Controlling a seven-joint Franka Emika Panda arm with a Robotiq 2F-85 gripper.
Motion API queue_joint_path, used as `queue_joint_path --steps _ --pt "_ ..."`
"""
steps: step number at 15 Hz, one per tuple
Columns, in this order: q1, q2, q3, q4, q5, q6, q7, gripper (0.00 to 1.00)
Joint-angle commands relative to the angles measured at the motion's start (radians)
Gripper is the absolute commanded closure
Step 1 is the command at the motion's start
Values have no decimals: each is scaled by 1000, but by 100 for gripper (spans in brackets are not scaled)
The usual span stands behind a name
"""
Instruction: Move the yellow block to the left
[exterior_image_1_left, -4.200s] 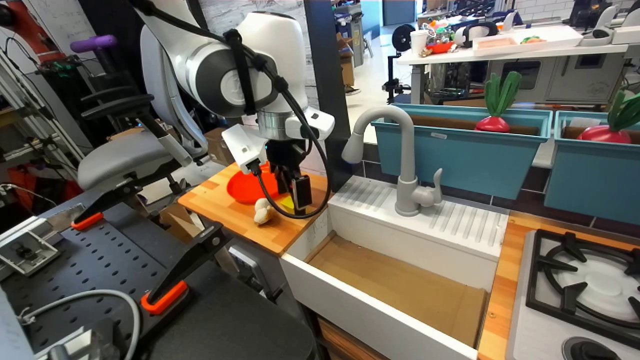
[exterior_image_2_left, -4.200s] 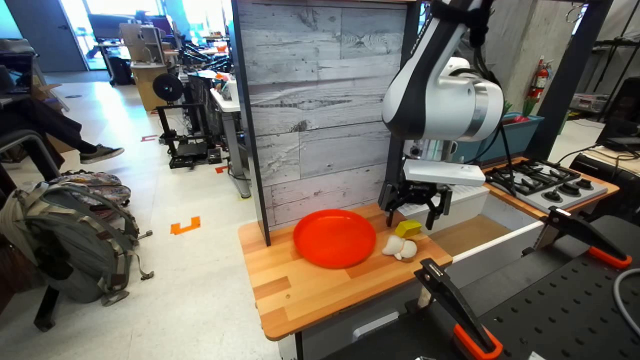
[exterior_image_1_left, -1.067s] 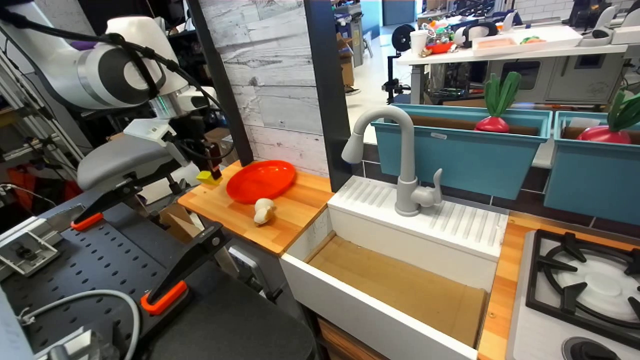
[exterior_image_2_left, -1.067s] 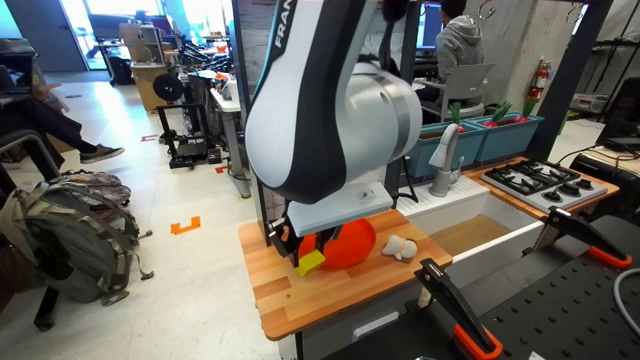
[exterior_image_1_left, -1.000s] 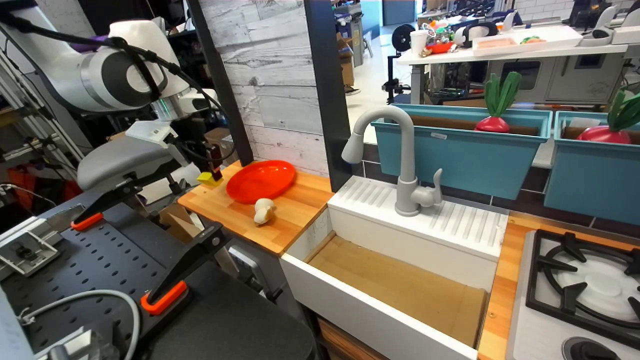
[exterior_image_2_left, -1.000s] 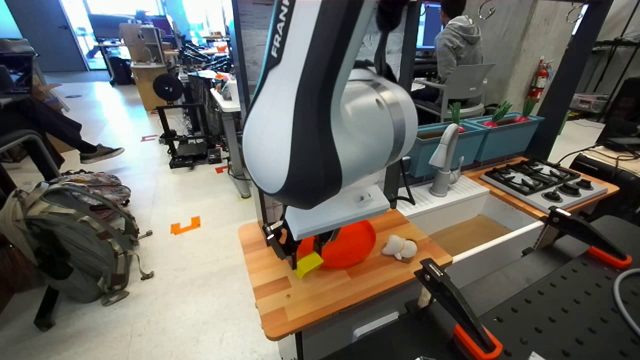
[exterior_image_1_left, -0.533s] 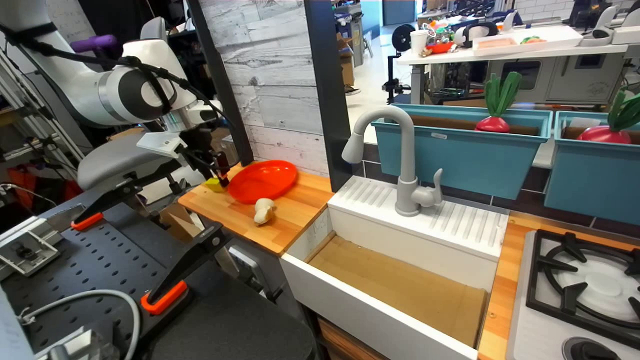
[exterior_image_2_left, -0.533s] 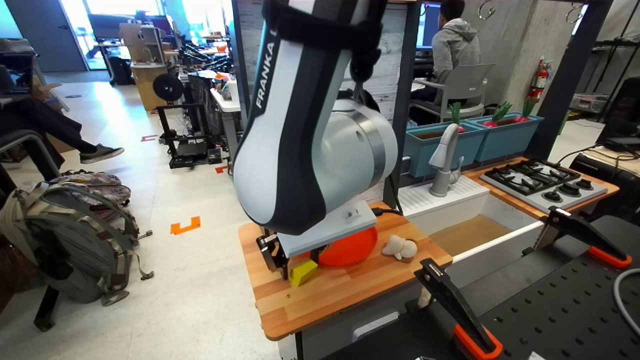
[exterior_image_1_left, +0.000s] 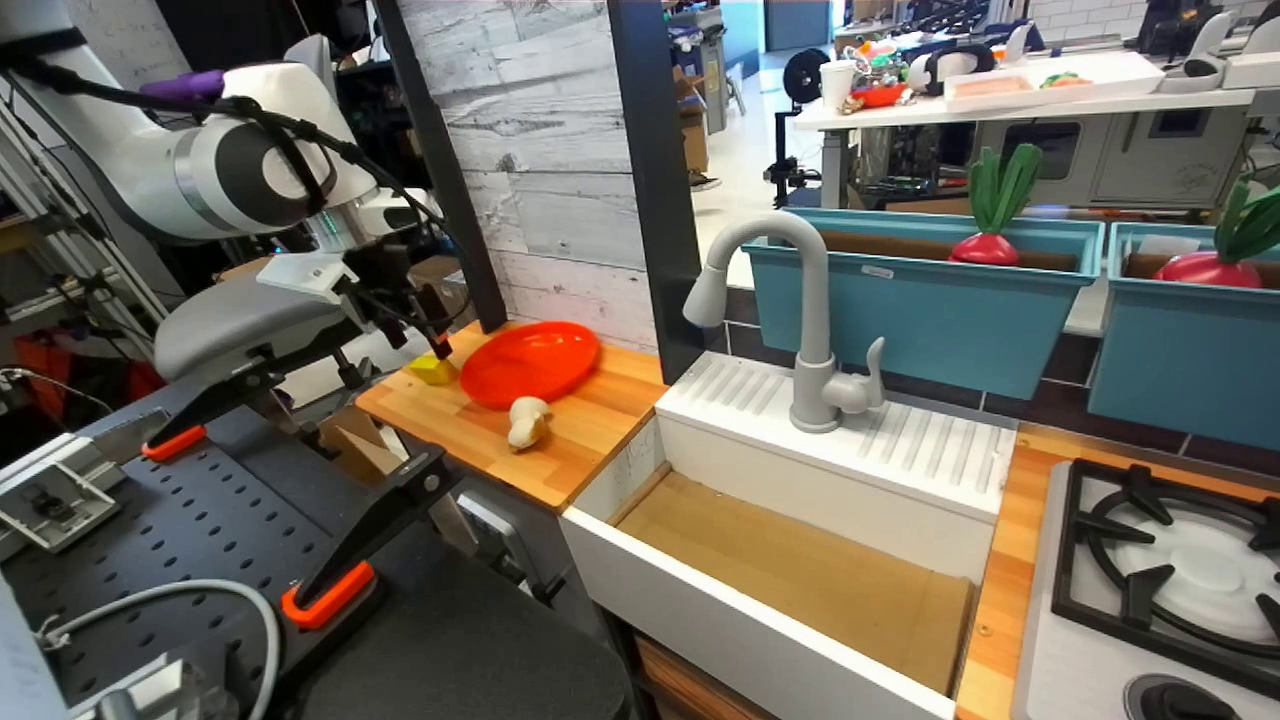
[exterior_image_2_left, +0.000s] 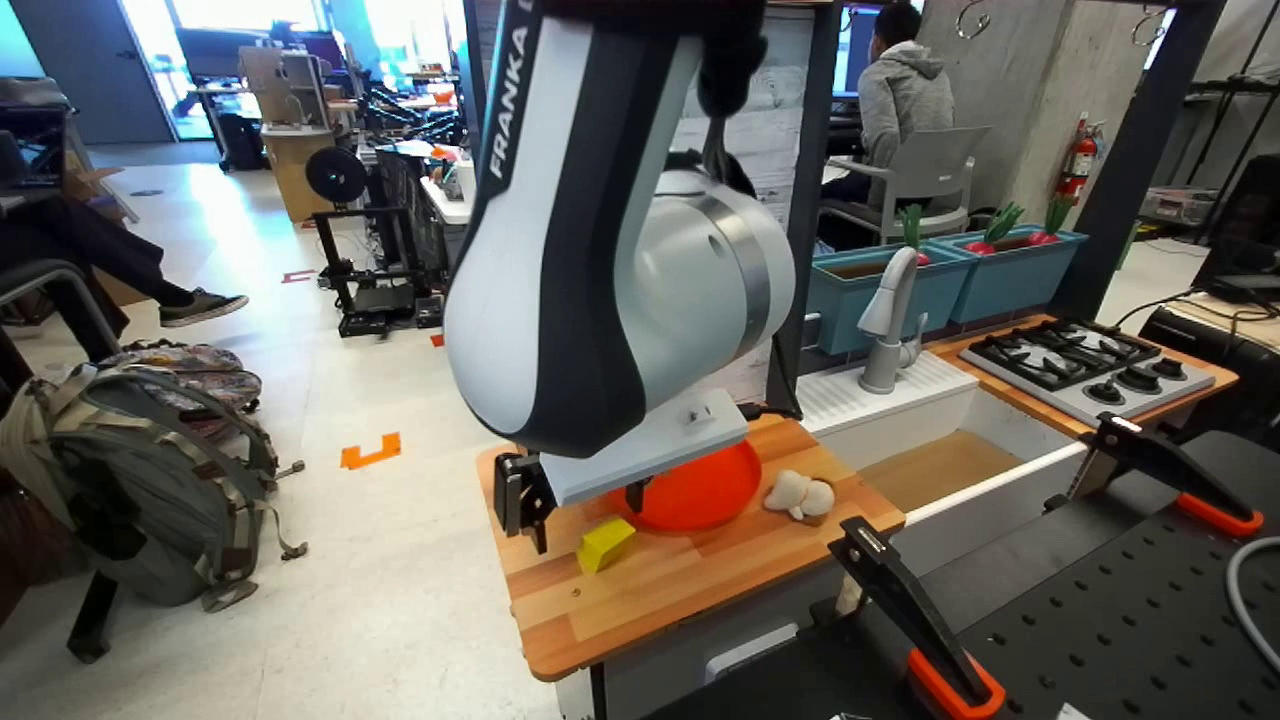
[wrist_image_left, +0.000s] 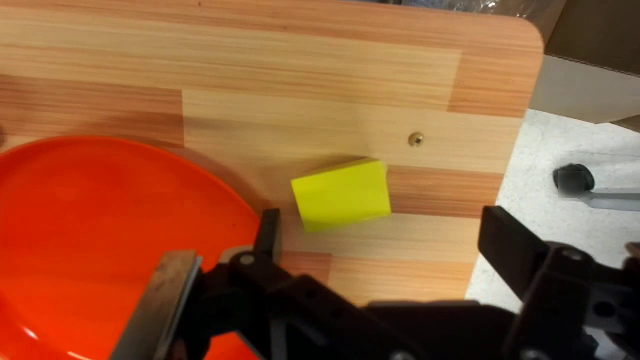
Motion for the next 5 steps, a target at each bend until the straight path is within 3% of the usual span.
queue_joint_path --steps 1,2,3,5 --pt "4 -174 25 -182 12 32 34 0" --pt "0 -206 29 -211 7 12 28 0" --pt "-3 -104 22 -99 -8 3 22 0" --pt "-4 -164 30 -160 -9 3 25 0"
